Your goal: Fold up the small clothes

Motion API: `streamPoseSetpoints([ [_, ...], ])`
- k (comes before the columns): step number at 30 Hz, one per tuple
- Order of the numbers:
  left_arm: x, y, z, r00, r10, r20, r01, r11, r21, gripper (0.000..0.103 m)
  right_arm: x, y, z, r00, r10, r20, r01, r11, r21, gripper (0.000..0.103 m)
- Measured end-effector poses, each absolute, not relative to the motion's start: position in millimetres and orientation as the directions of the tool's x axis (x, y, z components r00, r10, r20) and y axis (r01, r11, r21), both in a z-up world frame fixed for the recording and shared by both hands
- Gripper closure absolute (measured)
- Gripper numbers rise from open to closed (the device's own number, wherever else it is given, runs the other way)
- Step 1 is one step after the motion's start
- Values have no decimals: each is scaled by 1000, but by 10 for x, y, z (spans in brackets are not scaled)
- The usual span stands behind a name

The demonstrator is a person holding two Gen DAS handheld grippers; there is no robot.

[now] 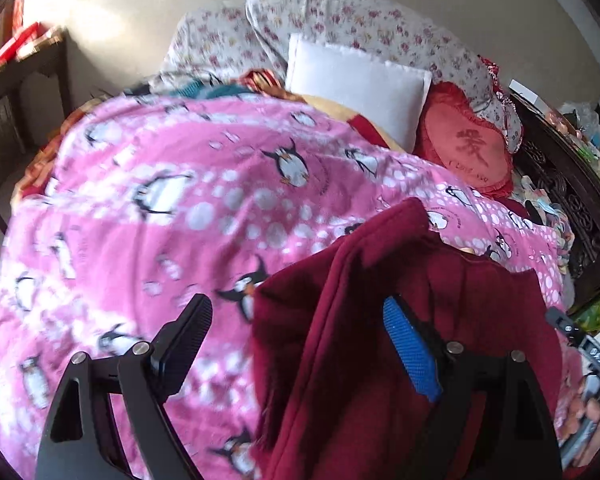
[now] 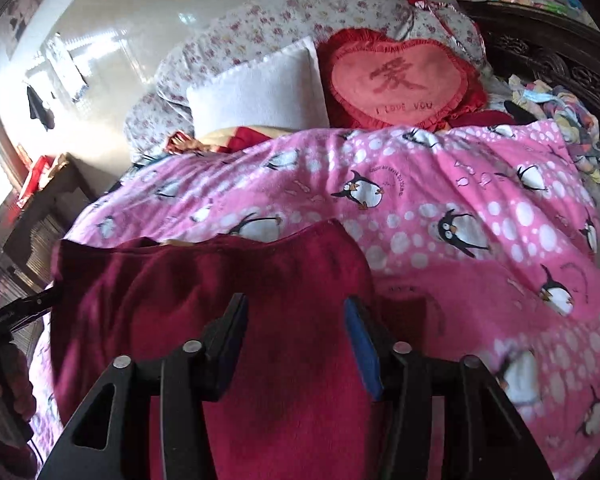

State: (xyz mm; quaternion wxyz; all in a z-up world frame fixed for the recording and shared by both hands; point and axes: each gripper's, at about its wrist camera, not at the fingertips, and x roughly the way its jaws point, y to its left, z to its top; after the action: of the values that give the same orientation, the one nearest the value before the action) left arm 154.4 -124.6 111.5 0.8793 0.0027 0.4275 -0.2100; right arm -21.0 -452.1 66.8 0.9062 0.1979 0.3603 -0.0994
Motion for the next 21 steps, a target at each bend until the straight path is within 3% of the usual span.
streamPoseSetpoints([
  [11, 1173, -1375, 1176, 575, -379, -725, 449, 887, -108, 16, -469, -4075, 838, 735, -28, -678, 238, 947, 218, 46],
  [21, 1682, -1602, 750, 534, -297, -792, 368, 925, -98, 16, -346, -4166, 547, 684, -130, -718, 298, 948, 113, 52],
])
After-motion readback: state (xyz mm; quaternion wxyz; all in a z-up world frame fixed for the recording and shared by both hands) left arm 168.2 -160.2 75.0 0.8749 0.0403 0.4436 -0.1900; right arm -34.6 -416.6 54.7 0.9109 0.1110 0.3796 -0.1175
